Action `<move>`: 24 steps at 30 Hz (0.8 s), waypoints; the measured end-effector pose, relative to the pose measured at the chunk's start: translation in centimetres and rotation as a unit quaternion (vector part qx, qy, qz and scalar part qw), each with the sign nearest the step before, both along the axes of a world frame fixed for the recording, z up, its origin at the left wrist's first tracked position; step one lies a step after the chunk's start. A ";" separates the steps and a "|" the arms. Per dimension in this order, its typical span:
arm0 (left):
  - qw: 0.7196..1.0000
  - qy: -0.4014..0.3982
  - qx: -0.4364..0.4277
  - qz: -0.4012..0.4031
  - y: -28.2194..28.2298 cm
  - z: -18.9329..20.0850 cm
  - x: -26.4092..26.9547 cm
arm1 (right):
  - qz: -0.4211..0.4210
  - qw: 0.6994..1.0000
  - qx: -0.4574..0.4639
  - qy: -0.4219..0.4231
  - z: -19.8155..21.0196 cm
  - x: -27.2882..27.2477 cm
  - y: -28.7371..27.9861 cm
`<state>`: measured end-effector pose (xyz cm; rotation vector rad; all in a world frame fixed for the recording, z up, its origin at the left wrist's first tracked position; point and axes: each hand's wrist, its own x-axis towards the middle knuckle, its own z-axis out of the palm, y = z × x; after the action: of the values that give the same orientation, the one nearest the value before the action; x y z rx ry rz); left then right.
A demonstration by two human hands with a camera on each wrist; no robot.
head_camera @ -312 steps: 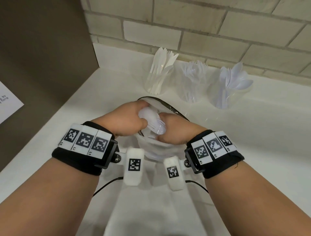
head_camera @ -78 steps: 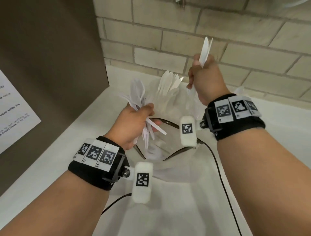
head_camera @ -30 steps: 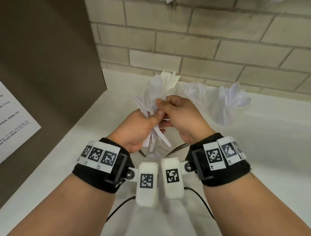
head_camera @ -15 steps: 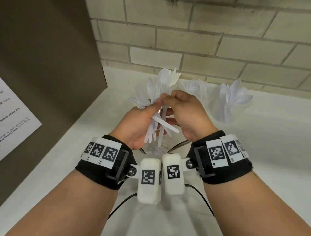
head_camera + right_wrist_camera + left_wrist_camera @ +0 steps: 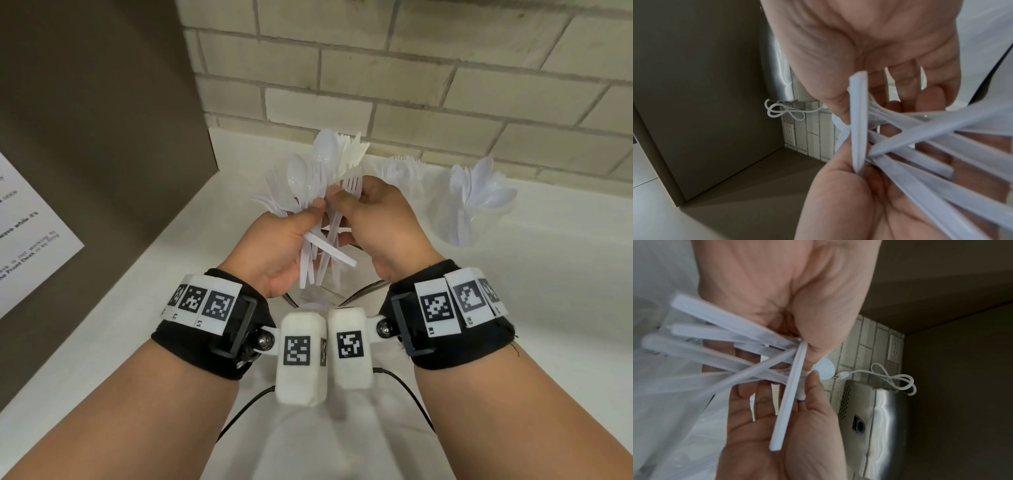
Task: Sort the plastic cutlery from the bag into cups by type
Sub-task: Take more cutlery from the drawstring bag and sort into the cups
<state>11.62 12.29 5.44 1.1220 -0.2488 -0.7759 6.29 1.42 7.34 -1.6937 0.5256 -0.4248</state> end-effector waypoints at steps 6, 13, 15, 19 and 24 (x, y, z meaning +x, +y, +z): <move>1.000 -0.008 0.006 -0.020 0.1 0.0 0.0 | -0.007 0.999 0.053 -0.009 -0.2 0.0 -0.3; 0.999 -0.014 0.026 -0.015 0.2 -0.4 0.5 | -0.065 0.994 0.092 -0.017 -0.1 0.3 -0.4; 0.999 -0.029 0.044 0.007 0.2 -0.5 0.6 | -0.074 0.992 0.094 -0.027 0.1 0.1 -1.0; 0.997 -0.057 0.059 0.014 0.1 -0.7 0.2 | -0.045 0.998 0.023 -0.024 0.4 -0.3 -0.9; 0.991 -0.101 0.073 -0.045 0.1 -0.9 -0.1 | -0.003 0.999 0.044 0.011 0.5 -0.4 -0.4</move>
<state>11.48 12.38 4.58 1.3365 -0.4212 -0.7706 5.94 1.05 7.88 -1.6144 0.5571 -0.3820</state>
